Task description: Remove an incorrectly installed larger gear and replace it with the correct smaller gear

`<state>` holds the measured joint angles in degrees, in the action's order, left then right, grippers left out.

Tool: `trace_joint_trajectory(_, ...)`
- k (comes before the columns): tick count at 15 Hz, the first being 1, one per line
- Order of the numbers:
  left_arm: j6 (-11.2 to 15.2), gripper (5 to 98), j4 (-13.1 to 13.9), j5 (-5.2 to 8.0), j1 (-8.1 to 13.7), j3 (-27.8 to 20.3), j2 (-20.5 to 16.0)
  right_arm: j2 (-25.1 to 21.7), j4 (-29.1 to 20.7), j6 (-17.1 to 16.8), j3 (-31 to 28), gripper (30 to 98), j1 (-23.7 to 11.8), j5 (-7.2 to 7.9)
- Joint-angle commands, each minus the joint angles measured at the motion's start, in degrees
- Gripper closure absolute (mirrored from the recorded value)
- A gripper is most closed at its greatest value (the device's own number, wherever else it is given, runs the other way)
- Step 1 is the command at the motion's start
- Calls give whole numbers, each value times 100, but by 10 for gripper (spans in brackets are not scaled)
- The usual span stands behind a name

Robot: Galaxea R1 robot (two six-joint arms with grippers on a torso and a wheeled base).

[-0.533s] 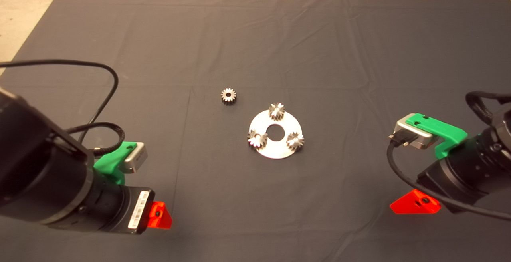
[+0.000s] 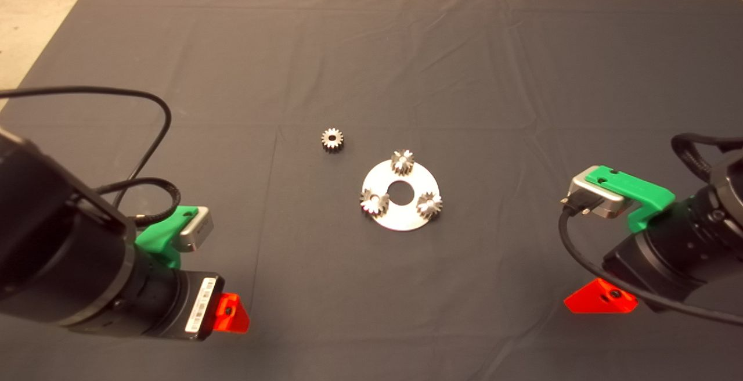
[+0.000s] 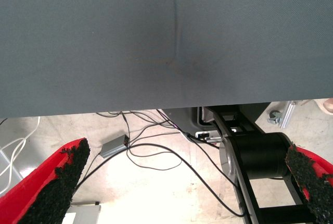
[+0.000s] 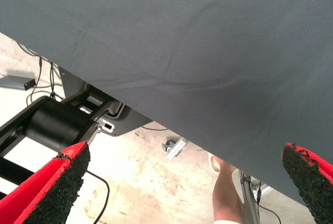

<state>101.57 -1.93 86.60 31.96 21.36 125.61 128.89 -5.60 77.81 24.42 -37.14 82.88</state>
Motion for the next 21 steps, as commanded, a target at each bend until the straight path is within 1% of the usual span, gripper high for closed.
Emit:
trace_joint_trajectory(1, 173, 58, -12, 41, 73, -72, 56, -17, -196, -12, -18, 308, -92, 0)
trace_joint_trajectory(2, 196, 58, -53, 58, 73, -63, 74, -8, -188, -21, -18, 308, -92, 0)
trace_joint_trajectory(3, 188, 58, -163, 93, 73, -37, 74, -8, -188, -21, -18, 308, -92, -9)
trace_joint_trajectory(6, 188, 58, -407, 108, 65, -19, 74, 1, -188, -26, -18, 308, -92, -9)
trace_joint_trajectory(7, 176, 58, -549, 103, 56, 2, 86, 1, -188, -21, -18, 308, -92, -9)
trace_joint_trajectory(8, 161, 58, -769, 94, 39, 26, 91, 9, -188, -21, -18, 308, -92, -10)
trace_joint_trajectory(9, 152, 58, -979, 85, 30, 100, 91, 10, -188, -21, -18, 308, -92, -35)
trace_joint_trajectory(10, 144, 58, -1116, 73, 21, 246, 109, 10, -185, -21, -18, 308, -92, -35)
trace_joint_trajectory(11, 114, 58, -1251, 60, -53, 446, 292, 10, -188, -21, -18, 308, -92, -27)
trace_joint_trajectory(12, 15, 58, -1324, 67, -213, 775, 634, 10, -188, -12, -18, 308, -92, -27)
trace_joint_trajectory(13, -106, 58, -1345, 89, -365, 1133, 1146, 6, -192, -12, -18, 308, -83, -23)
trace_joint_trajectory(14, -181, 58, -1354, 111, -445, 1490, 1656, -8, -196, -3, -18, 308, -65, -18)
trace_joint_trajectory(15, -182, 58, -1372, 129, -463, 1731, 2024, -8, -196, -3, -18, 308, -65, -9)
trace_joint_trajectory(16, -181, 58, -1436, 146, -471, 1945, 2258, -20, -196, -3, -18, 308, -65, -9)
trace_joint_trajectory(17, -192, 58, -1541, 146, -519, 2137, 2342, -26, -196, 6, -18, 308, -65, -9)
trace_joint_trajectory(18, -216, 58, -1583, 138, -636, 2313, 2418, -26, -196, 6, -18, 308, -65, -9)
trace_joint_trajectory(19, -264, 58, -1592, 134, -665, 2479, 2528, -26, -196, 6, -18, 308, -65, -9)
trace_joint_trajectory(21, -384, 58, -1600, 138, -674, 2869, 3016, -26, -196, 6, -18, 308, -65, -9)
